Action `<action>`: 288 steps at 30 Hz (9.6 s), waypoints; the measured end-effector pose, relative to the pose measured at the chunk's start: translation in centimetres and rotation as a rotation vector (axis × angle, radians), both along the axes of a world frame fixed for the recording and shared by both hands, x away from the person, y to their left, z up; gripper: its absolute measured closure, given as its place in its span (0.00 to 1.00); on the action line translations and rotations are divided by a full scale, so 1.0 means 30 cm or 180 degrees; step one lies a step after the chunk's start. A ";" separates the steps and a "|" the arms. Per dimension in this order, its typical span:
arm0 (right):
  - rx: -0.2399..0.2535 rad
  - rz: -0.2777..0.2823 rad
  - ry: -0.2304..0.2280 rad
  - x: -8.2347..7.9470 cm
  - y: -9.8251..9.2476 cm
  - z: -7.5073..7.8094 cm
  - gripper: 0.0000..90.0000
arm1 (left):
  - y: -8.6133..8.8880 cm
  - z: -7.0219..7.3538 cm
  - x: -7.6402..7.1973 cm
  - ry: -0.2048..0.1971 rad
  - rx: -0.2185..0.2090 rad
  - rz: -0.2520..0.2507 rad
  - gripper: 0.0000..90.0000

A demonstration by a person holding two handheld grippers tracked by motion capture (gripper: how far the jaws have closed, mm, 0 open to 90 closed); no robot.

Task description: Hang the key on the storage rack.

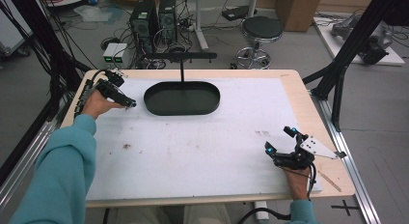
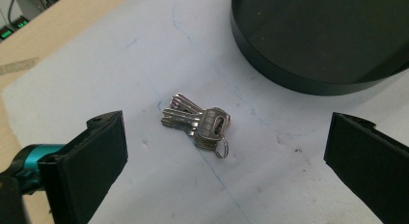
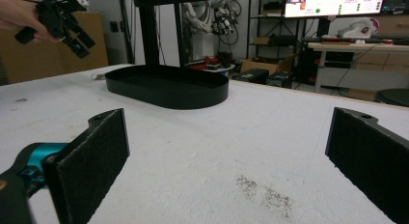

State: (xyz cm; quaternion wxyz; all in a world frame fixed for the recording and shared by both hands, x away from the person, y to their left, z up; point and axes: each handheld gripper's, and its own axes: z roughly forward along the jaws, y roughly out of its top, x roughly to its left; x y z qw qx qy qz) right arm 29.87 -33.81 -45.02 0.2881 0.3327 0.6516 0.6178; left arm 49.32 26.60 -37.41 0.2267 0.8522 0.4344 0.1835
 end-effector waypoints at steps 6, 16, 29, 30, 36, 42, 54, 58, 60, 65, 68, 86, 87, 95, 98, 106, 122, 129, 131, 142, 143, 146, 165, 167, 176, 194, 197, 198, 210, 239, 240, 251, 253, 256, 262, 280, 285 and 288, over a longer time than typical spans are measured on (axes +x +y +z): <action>-0.0002 0.0003 0.0000 0.000 0.000 0.000 0.01 | 0.003 -0.035 0.018 0.0129 0.0097 0.0009 0.02; -0.0001 -0.0002 0.0000 0.000 0.001 0.000 0.01 | 0.025 -0.068 0.026 0.0275 0.0191 0.0066 0.12; -0.0001 -0.0005 0.0002 0.000 0.000 0.000 0.01 | 0.029 -0.094 0.038 0.0332 0.0246 0.0133 0.15; 0.0006 -0.0008 0.0012 0.000 0.000 0.000 0.01 | 0.027 -0.097 0.038 0.0328 0.0250 0.0147 0.17; 0.0002 -0.0003 0.0003 0.000 0.000 0.000 0.01 | 0.014 -0.106 0.042 0.0300 0.0334 0.0162 0.26; -0.0004 -0.0001 0.0000 0.000 0.000 0.000 0.01 | 0.006 -0.110 0.042 0.0367 0.0343 0.0183 0.37; 0.0001 0.0004 0.0004 0.000 0.000 0.000 0.01 | 0.011 -0.104 0.041 0.0388 0.0324 0.0191 0.52; 0.0006 -0.0003 0.0013 0.000 -0.001 0.000 0.01 | 0.008 -0.104 0.040 0.0380 0.0325 0.0158 0.58; 0.0001 0.0001 0.0004 0.000 0.000 0.000 0.01 | 0.008 -0.108 0.041 0.0409 0.0318 0.0154 0.59; 0.0002 0.0001 0.0005 0.000 0.000 0.000 0.01 | 0.002 -0.111 0.043 0.0400 0.0332 0.0128 0.65; 0.0005 -0.0004 0.0011 0.000 -0.001 0.000 0.01 | 0.002 -0.116 0.043 0.0420 0.0333 0.0144 0.68; 0.0014 0.0002 0.0015 0.001 -0.001 0.000 0.01 | 0.013 -0.114 0.044 0.0437 0.0295 0.0176 0.87; 0.0012 0.0003 0.0016 0.001 -0.001 0.000 0.01 | 0.014 -0.113 0.045 0.0433 0.0302 0.0161 0.87; 0.0011 0.0002 0.0015 0.000 -0.001 0.000 0.01 | 0.014 -0.116 0.045 0.0445 0.0273 0.0155 0.91; 0.0010 0.0004 0.0015 0.000 -0.001 0.000 0.01 | 0.016 -0.117 0.046 0.0445 0.0269 0.0155 0.92; 0.0012 0.0004 0.0015 0.001 -0.001 -0.001 0.01 | 0.017 -0.118 0.047 0.0457 0.0262 0.0166 0.95; 0.0009 0.0003 0.0013 0.001 -0.001 -0.001 0.01 | 0.009 -0.117 0.045 0.0432 0.0228 0.0282 0.98; 0.0006 0.0005 0.0020 0.001 -0.001 0.000 0.01 | 0.006 -0.111 0.040 0.0367 0.0272 0.0263 0.98; 0.0011 0.0005 0.0015 0.001 -0.001 0.000 0.01 | 0.002 -0.112 0.037 0.0346 0.0293 0.0238 0.98; -0.0004 0.0005 0.0001 0.001 0.000 0.000 0.01 | 0.006 -0.060 0.015 0.0036 0.0174 0.0229 0.98; -0.0004 0.0006 0.0001 0.001 0.000 0.000 0.01 | 0.007 -0.053 0.011 0.0000 0.0118 0.0228 0.98; -0.0003 0.0005 0.0004 0.001 0.000 0.000 0.01 | 0.012 -0.026 -0.001 -0.0074 -0.0015 0.0186 0.98; -0.0013 0.0007 0.0011 -0.001 0.002 0.000 0.01 | 0.011 0.156 -0.083 -0.0692 -0.1041 -0.0332 0.98; -0.0006 0.0008 0.0009 -0.001 0.002 0.000 0.01 | 0.003 0.178 -0.089 -0.0730 -0.1094 -0.0404 0.98; -0.0013 -0.0002 0.0000 0.000 0.001 0.000 0.01 | -0.018 0.240 -0.094 -0.0813 -0.1195 -0.0501 0.98; -0.0003 0.0006 0.0005 0.001 0.000 0.000 0.01 | -0.057 0.328 -0.067 -0.0960 -0.1405 -0.0697 0.98; -0.0002 0.0004 0.0012 0.001 0.001 0.000 0.01 | -0.066 0.344 -0.061 -0.0973 -0.1423 -0.0745 0.98; 0.0002 0.0006 0.0013 0.001 0.001 0.000 0.01 | -0.069 0.350 -0.059 -0.0982 -0.1427 -0.0758 0.98; -0.0011 0.0001 0.0029 0.002 0.001 0.000 0.01 | -0.114 0.404 -0.026 -0.0963 -0.1415 -0.0962 0.98; -0.0010 -0.0008 0.0033 0.002 0.002 0.000 0.01 | -0.157 0.341 0.082 -0.0714 -0.1287 -0.0913 0.98; -0.0007 -0.0005 0.0034 0.002 0.002 0.000 0.01 | -0.155 0.340 0.083 -0.0710 -0.1285 -0.0915 0.98; -0.0019 -0.0007 0.0026 0.002 0.002 0.000 0.01 | -0.147 0.332 0.093 -0.0696 -0.1251 -0.0875 0.98; -0.0019 -0.0005 0.0023 0.002 0.002 0.000 0.01 | -0.146 0.330 0.096 -0.0691 -0.1244 -0.0856 0.98; -0.0020 0.0000 0.0021 0.002 0.002 0.000 0.01 | -0.146 0.328 0.098 -0.0698 -0.1230 -0.0832 0.98; -0.0021 -0.0004 0.0020 0.002 0.002 0.000 0.01 | -0.152 0.325 0.102 -0.0699 -0.1219 -0.0827 0.98; -0.0021 -0.0004 0.0024 0.002 0.002 0.000 0.01 | -0.138 0.320 0.115 -0.0732 -0.1210 -0.0749 0.98; -0.0018 0.0004 0.0016 0.002 0.002 0.000 0.01 | -0.133 0.320 0.119 -0.0760 -0.1185 -0.0703 0.98; -0.0025 0.0002 0.0013 0.002 0.002 0.000 0.01 | -0.128 0.320 0.122 -0.0774 -0.1192 -0.0677 0.98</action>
